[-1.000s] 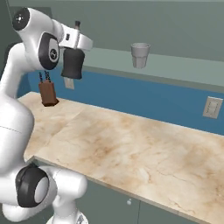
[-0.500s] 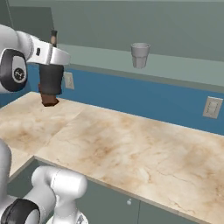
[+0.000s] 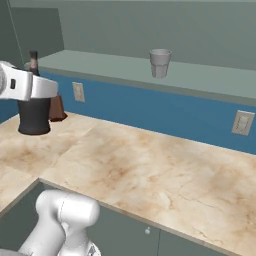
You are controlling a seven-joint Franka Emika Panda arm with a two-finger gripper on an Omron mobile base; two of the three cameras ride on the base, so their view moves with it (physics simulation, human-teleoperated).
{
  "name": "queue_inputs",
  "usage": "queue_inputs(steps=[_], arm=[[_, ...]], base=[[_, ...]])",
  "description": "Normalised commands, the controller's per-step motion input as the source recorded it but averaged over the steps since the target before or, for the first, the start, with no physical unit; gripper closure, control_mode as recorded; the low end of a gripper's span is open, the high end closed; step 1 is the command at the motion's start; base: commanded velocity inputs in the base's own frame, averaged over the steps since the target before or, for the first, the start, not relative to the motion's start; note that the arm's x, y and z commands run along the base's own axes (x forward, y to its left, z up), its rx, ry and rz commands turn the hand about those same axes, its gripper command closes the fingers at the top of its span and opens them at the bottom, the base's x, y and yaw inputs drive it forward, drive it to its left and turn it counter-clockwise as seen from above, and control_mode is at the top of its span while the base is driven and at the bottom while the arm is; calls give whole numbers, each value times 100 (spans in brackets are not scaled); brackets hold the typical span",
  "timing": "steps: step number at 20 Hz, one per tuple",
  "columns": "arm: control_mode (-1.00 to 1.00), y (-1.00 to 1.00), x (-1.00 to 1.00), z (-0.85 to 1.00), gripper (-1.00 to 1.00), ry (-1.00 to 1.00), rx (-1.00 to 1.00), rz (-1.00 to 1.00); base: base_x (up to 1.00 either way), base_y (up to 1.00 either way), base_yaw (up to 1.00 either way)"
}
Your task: There is a bowl on the dining counter. Grab a lemon wedge from the fridge and place it in the bowl. Then get the liquor bottle and glass cup from the cabinet and place them next to the bowl.
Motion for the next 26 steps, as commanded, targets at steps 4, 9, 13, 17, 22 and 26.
queue_inputs(steps=[4,9,13,17,22,26], arm=[[-100,0,-63,-17,100,10,-1,17],[100,1,-15,-5,100,6,0,2],[100,0,0,0,100,0,0,0],[100,0,0,0,100,0,0,0],[100,0,0,0,100,0,0,0],[100,0,0,0,100,0,0,0]], base=[[0,0,0],[-24,4,0],[-97,14,0],[-100,7,-3],[-100,-6,-30],[-76,-15,-71]])
